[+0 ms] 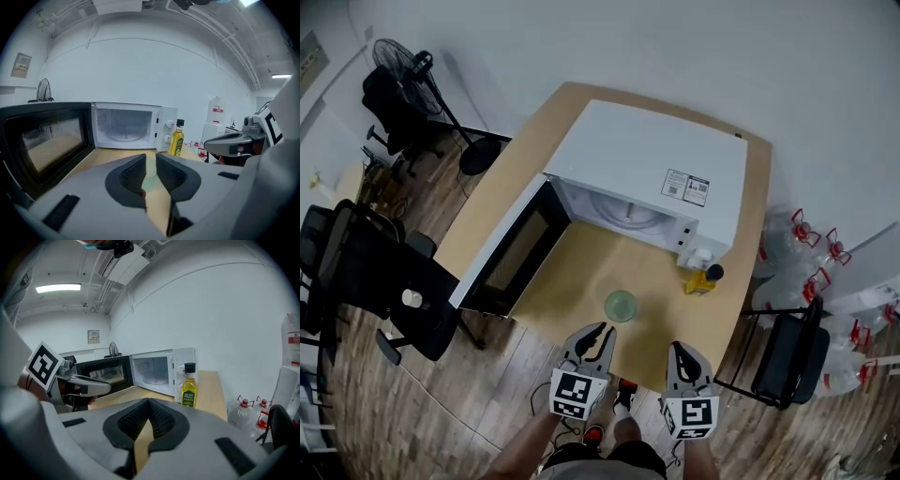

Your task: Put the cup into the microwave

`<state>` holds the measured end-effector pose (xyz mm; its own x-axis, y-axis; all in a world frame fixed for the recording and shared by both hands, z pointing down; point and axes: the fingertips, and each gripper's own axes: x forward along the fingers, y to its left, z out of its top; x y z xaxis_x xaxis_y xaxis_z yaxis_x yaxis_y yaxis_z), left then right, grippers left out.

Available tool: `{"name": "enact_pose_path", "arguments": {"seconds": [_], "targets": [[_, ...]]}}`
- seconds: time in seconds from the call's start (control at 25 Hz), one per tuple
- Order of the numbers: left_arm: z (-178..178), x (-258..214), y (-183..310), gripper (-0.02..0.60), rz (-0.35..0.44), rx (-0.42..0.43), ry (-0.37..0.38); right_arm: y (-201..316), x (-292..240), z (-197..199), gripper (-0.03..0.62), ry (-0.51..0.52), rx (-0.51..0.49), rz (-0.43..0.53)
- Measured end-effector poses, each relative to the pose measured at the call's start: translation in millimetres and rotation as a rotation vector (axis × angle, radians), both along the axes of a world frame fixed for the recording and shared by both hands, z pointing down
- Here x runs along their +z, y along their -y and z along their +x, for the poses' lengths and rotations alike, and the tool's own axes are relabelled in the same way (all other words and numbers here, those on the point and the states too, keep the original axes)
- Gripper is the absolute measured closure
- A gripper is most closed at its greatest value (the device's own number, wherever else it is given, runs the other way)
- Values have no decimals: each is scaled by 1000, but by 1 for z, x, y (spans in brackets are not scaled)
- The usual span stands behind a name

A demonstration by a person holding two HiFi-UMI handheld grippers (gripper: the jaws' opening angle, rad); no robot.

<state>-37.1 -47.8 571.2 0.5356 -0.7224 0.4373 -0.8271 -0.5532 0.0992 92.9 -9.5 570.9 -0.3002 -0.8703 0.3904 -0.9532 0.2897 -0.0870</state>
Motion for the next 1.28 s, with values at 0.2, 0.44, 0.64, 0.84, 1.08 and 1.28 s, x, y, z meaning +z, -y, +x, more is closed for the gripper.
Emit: {"name": "enact_pose_path", "arguments": {"seconds": [0.2,0.44,0.64,0.84,1.08,1.28], "targets": [[13,23,12,349,-59,37,2,14,12,7,579,3,-12,-25],[14,44,29,233,-46,0,57,30,25,10,579,4,-33,-54],[15,66,36,213,-87,-10,87,35,40,6,579,8,-52,-83],[18,79,42,213,-105,-17,95,38,53,3,579,11,-71,-107],[24,84,48,215,-116,-36,85,36,61,5,579,15,-70,-124],[27,84,52,213,-105,-32,84,33,64,9,579,15,-62,-132]]}}
